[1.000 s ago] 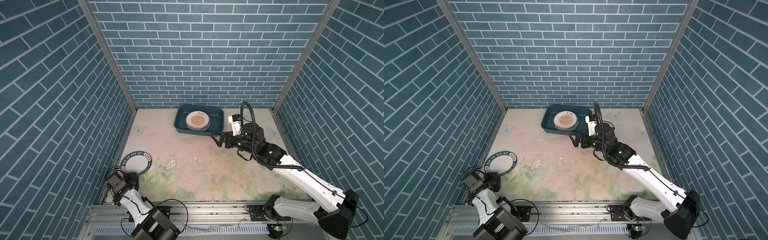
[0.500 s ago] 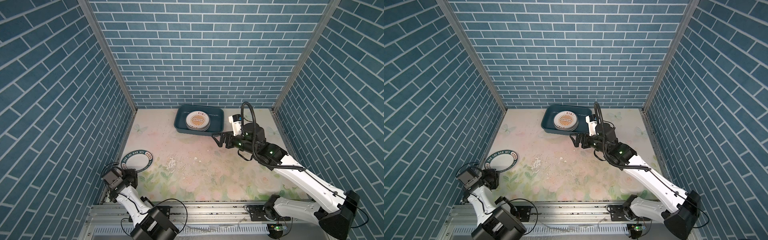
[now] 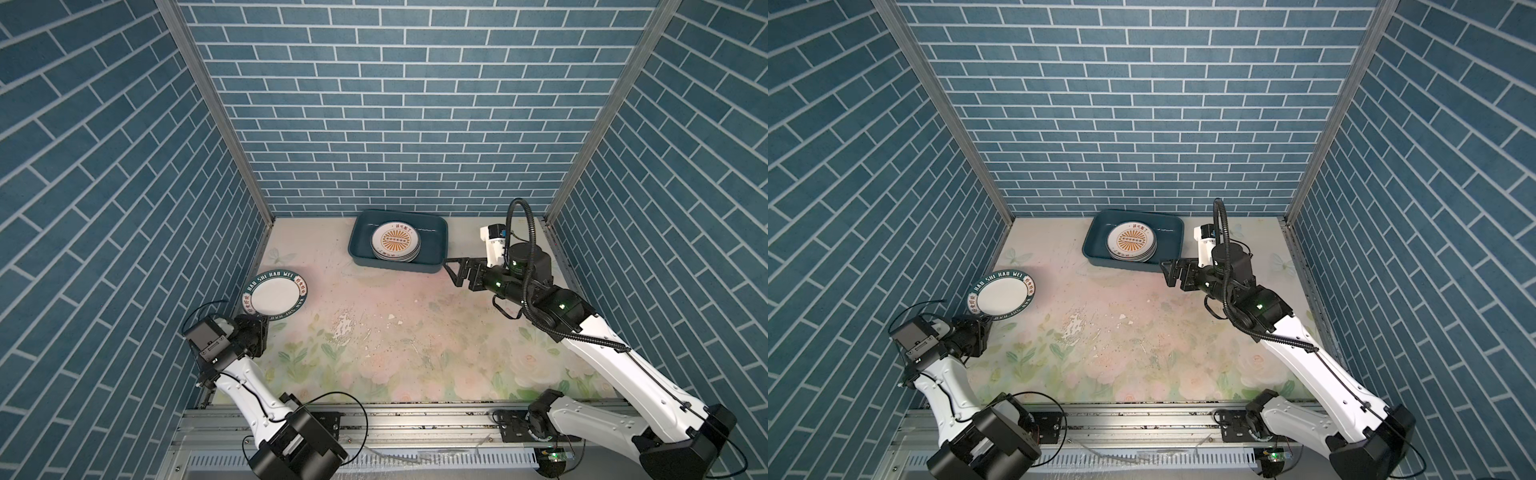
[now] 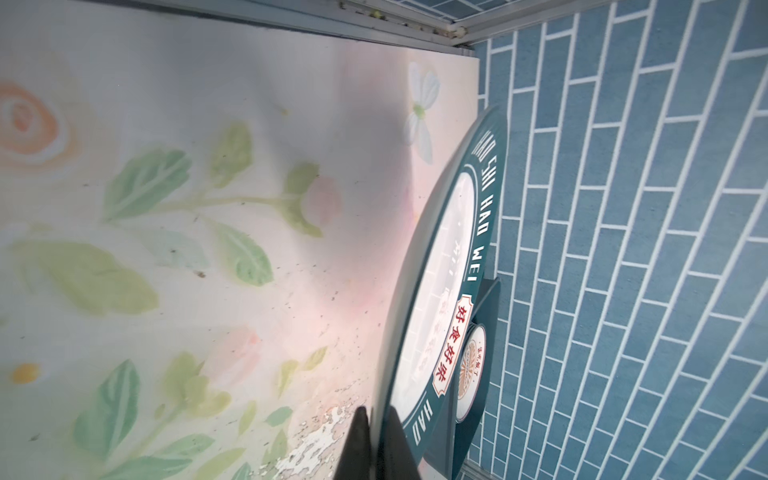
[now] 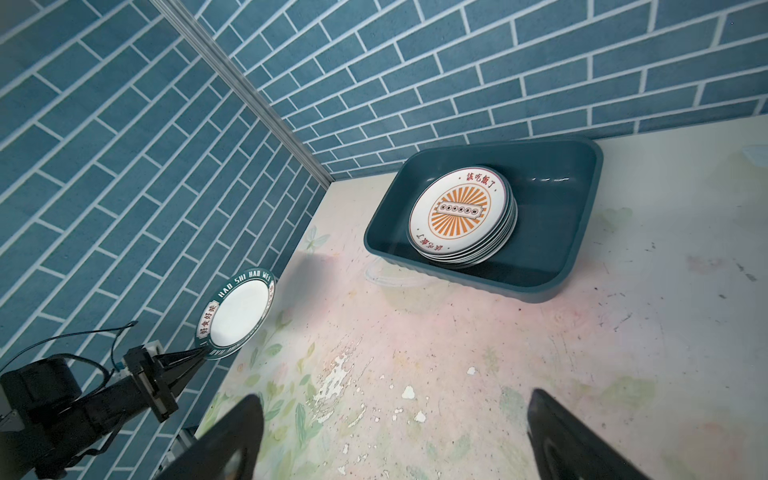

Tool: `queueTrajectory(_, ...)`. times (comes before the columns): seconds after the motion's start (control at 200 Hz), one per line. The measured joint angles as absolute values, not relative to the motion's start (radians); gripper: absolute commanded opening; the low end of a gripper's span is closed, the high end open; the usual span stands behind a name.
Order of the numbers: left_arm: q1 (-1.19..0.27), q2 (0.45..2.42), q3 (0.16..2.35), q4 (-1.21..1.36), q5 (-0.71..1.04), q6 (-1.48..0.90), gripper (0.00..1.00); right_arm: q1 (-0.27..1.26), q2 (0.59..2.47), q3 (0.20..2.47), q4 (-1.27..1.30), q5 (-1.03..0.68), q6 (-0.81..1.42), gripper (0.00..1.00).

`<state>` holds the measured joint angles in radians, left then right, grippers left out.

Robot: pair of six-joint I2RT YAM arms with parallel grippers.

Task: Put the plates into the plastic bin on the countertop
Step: 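Lift the green-rimmed plate upright off the table with the left gripper, then carry the green-rimmed plate to the bin and lower it against the stack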

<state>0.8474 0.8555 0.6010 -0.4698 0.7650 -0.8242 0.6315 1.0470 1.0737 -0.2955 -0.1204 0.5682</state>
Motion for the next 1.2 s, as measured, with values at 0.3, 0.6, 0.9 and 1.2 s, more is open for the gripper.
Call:
queueTrajectory(0.3, 0.728, 0.849, 0.714, -0.482, 0.775, -0.833, 0.02, 0.562, 1.031, 1.064, -0.326, -0.150, 0.568, 0.99)
queueTrajectory(0.6, 0.582, 0.912, 0.783, -0.470, 0.747, -0.842, 0.02, 0.515, 0.996, 1.063, -0.352, -0.152, 0.561, 0.98)
queueTrajectory(0.9, 0.410, 1.003, 0.857, -0.434, 0.686, -0.854, 0.01, 0.483, 0.948, 1.045, -0.386, -0.134, 0.543, 0.98)
queueTrajectory(1.2, 0.232, 1.138, 0.946, -0.367, 0.621, -0.873, 0.01, 0.461, 0.922, 1.041, -0.408, -0.123, 0.542, 0.98)
